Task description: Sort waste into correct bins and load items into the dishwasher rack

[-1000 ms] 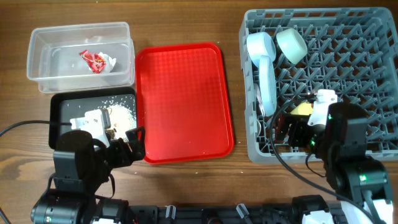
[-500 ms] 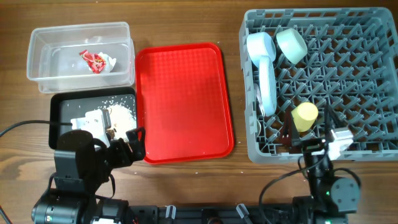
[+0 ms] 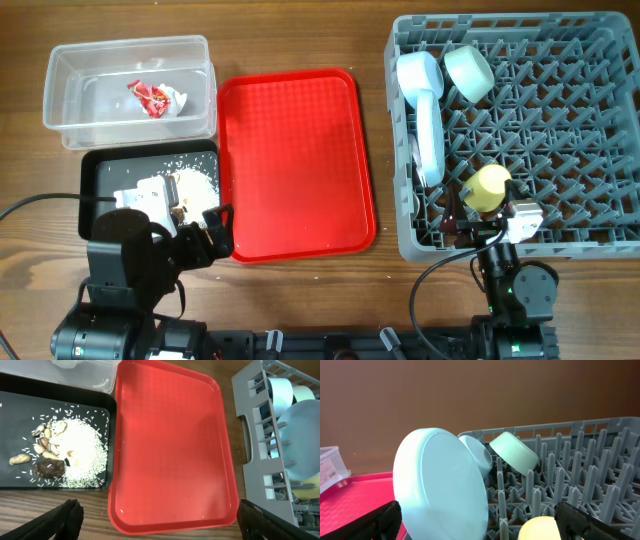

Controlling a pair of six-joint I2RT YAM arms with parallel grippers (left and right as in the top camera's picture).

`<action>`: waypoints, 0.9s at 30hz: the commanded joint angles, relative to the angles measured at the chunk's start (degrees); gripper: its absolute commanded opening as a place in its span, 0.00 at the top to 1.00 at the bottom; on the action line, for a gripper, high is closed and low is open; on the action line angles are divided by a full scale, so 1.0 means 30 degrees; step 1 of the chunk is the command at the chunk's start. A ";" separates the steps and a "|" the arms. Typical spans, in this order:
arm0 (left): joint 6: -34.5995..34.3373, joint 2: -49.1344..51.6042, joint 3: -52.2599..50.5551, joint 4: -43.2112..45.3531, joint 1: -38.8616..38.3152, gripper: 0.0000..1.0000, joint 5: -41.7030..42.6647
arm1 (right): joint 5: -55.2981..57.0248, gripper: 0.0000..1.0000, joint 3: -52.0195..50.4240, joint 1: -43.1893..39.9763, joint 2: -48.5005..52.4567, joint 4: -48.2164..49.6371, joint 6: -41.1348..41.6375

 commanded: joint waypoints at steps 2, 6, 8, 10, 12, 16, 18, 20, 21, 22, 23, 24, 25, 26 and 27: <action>0.0306 -0.0109 -0.0138 0.0044 -0.0036 0.00 -0.0175 | -0.0087 0.00 -0.0015 -0.0095 -0.0124 0.0058 -0.0204; 0.0306 -0.0109 -0.0138 0.0044 -0.0044 0.00 -0.0182 | -0.0087 0.00 -0.0015 -0.0095 -0.0124 0.0058 -0.0211; 0.0372 -0.0146 -0.0146 -0.0357 -0.0036 0.00 -0.0080 | -0.0087 0.00 -0.0015 -0.0095 -0.0124 0.0058 -0.0211; 0.0831 -0.0918 -0.1100 0.1049 0.0882 0.00 -0.0539 | -0.0087 0.00 -0.0015 -0.0095 -0.0124 0.0058 -0.0204; 0.1384 -0.3177 -0.4371 0.4940 0.1494 0.00 -0.0525 | -0.0087 0.00 -0.0015 -0.0095 -0.0124 0.0058 -0.0211; 0.1370 -0.7839 -1.0564 1.1409 0.1982 0.00 -0.0117 | -0.0087 0.00 -0.0015 -0.0095 -0.0124 0.0066 -0.0211; 0.1377 -0.9668 -1.2866 1.4542 0.1982 0.00 -0.0342 | -0.0087 0.00 -0.0015 -0.0095 -0.0124 0.0066 -0.0211; 0.1384 -1.1125 -1.4717 1.7340 0.1989 0.00 -0.1195 | -0.0087 0.00 -0.0015 -0.0095 -0.0124 0.0058 -0.0211; 0.1399 -1.1344 -1.5314 1.8280 0.1982 0.00 -0.1566 | -0.0087 0.00 -0.0015 -0.0095 -0.0124 0.0066 -0.0211; 0.1931 -1.1344 -1.6043 1.9322 0.1982 0.00 -0.1683 | -0.0087 0.00 -0.0015 -0.0095 -0.0124 0.0066 -0.0204; 0.2200 -1.1351 -1.6327 1.9438 0.1982 0.00 -0.1668 | -0.0087 0.00 -0.0015 -0.0095 -0.0124 0.0066 -0.0204; 0.2455 -1.1351 -1.6407 1.8520 0.1982 0.00 -0.1545 | -0.0087 0.00 -0.0015 -0.0095 -0.0124 0.0058 -0.0211; 0.2455 -1.1344 -1.6407 1.7835 0.1982 0.00 -0.1625 | -0.0087 0.00 -0.0015 -0.0095 -0.0124 0.0066 -0.0211; 0.2441 -1.1344 -1.6407 1.7857 0.2004 0.00 -0.1617 | -0.0087 0.00 -0.0015 -0.0095 -0.0124 0.0058 -0.0211; 0.2433 -1.1344 -1.6407 1.7857 0.1996 0.00 -0.1617 | -0.0087 0.00 -0.0015 -0.0095 -0.0124 0.0058 -0.0211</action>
